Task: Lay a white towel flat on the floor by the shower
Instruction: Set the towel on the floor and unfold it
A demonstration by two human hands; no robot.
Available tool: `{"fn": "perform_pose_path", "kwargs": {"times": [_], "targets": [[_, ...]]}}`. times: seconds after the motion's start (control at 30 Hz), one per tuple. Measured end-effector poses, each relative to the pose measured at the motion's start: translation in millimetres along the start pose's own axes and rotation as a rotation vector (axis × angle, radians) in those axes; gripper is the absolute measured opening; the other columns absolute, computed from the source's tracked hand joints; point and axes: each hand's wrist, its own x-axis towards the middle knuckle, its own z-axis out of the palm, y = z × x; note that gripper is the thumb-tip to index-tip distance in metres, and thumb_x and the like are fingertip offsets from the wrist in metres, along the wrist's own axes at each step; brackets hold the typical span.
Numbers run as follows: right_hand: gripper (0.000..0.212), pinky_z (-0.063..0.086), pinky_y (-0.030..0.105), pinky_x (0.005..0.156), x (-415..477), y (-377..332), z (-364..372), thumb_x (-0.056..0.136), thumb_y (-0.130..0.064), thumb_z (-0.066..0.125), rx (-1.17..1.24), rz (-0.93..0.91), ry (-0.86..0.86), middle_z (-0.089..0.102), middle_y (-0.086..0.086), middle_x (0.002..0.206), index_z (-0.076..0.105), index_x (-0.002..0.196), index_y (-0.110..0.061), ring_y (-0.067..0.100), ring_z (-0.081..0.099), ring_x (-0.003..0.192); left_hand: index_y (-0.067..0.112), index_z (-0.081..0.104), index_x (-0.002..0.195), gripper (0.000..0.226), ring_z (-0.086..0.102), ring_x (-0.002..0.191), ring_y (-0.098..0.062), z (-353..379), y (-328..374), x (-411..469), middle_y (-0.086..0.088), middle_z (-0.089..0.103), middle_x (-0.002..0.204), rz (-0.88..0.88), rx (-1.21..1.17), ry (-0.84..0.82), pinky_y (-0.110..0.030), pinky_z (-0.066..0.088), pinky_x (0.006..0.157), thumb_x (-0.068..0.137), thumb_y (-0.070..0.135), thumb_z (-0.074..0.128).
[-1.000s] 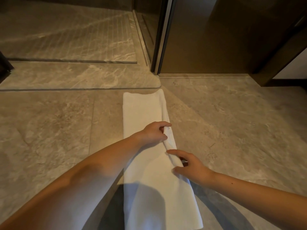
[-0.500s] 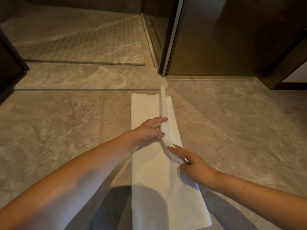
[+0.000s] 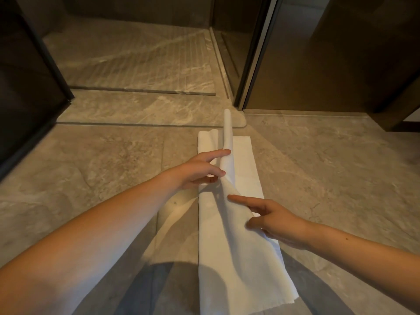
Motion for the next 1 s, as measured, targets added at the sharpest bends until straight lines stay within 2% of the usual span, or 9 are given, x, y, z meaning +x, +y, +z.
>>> {"fn": "perform_pose_path", "kwargs": {"times": [0.13, 0.23, 0.4, 0.53, 0.6, 0.77, 0.87, 0.93, 1.0], "targets": [[0.073, 0.031, 0.021, 0.05, 3, -13, 17, 0.089, 0.013, 0.047, 0.055, -0.03, -0.08, 0.05, -0.025, 0.138, 0.055, 0.132, -0.045, 0.011, 0.033, 0.052, 0.039, 0.056, 0.132, 0.064, 0.061, 0.11, 0.001, -22, 6, -21, 0.014, 0.029, 0.151, 0.017, -0.02, -0.014, -0.027, 0.054, 0.082, 0.083, -0.002, 0.061], [0.075, 0.03, 0.021, 0.049, 8, -25, 38, 0.088, 0.014, 0.044, 0.055, -0.049, -0.113, 0.044, -0.024, 0.143, 0.053, 0.133, -0.045, 0.01, 0.032, 0.049, 0.037, 0.057, 0.132, 0.064, 0.062, 0.106, 0.002, -41, 10, -43, 0.013, 0.033, 0.148, 0.031, -0.046, 0.013, -0.027, 0.055, 0.083, 0.083, -0.004, 0.062], [0.074, 0.032, 0.021, 0.048, 21, -54, 80, 0.089, 0.012, 0.045, 0.05, -0.086, -0.199, 0.038, -0.02, 0.147, 0.054, 0.131, -0.048, 0.011, 0.031, 0.047, 0.04, 0.06, 0.128, 0.065, 0.035, 0.138, -0.018, -79, 12, -87, 0.012, 0.03, 0.153, 0.029, -0.067, 0.161, -0.037, 0.05, 0.099, 0.082, -0.005, 0.065], [0.073, 0.032, 0.021, 0.048, 38, -66, 119, 0.09, 0.01, 0.046, 0.075, -0.088, -0.275, 0.035, -0.022, 0.145, 0.053, 0.132, -0.048, 0.008, 0.042, 0.049, 0.042, 0.061, 0.126, 0.064, 0.041, 0.129, -0.018, -107, 8, -124, 0.01, 0.032, 0.152, 0.002, -0.044, 0.252, -0.032, 0.053, 0.093, 0.083, -0.005, 0.063], [0.074, 0.033, 0.022, 0.049, 51, -67, 146, 0.089, 0.011, 0.045, 0.06, -0.064, -0.311, 0.033, -0.019, 0.149, 0.051, 0.134, -0.048, 0.013, 0.047, 0.056, 0.043, 0.06, 0.126, 0.063, 0.045, 0.12, -0.017, -122, -1, -144, 0.009, 0.036, 0.148, -0.045, -0.008, 0.32, -0.029, 0.055, 0.086, 0.084, -0.004, 0.062], [0.075, 0.035, 0.032, 0.063, 82, -52, 209, 0.087, 0.01, 0.045, 0.011, 0.041, -0.322, 0.027, -0.006, 0.156, 0.045, 0.14, -0.044, 0.052, 0.052, 0.098, 0.036, 0.046, 0.141, 0.069, 0.026, 0.141, -0.028, -143, -33, -171, 0.001, 0.026, 0.156, -0.232, 0.234, 0.488, -0.041, 0.038, 0.11, 0.085, -0.002, 0.058], [0.075, 0.041, 0.024, 0.06, 91, -50, 237, 0.088, 0.009, 0.047, 0.034, 0.088, -0.328, 0.031, -0.001, 0.153, 0.042, 0.143, -0.042, 0.019, 0.055, 0.077, 0.027, 0.039, 0.146, 0.074, 0.023, 0.143, -0.028, -152, -49, -175, -0.003, 0.022, 0.158, -0.309, 0.3, 0.505, -0.037, 0.034, 0.108, 0.083, -0.008, 0.055], [0.071, 0.053, 0.026, 0.076, 97, -49, 250, 0.09, 0.004, 0.05, 0.065, 0.126, -0.373, 0.032, -0.005, 0.15, 0.04, 0.144, -0.042, 0.016, 0.051, 0.106, 0.023, 0.039, 0.146, 0.077, 0.024, 0.143, -0.03, -158, -58, -177, -0.006, 0.023, 0.157, -0.326, 0.277, 0.524, -0.039, 0.035, 0.111, 0.08, -0.015, 0.051], [0.065, 0.05, 0.03, 0.094, 101, -41, 257, 0.091, 0.0, 0.053, 0.068, 0.08, -0.362, 0.034, -0.007, 0.148, 0.041, 0.144, -0.037, 0.021, 0.043, 0.13, 0.018, 0.04, 0.146, 0.075, 0.024, 0.143, -0.029, -161, -67, -177, -0.006, 0.025, 0.157, -0.331, 0.318, 0.582, -0.038, 0.034, 0.112, 0.08, -0.018, 0.048]]}}
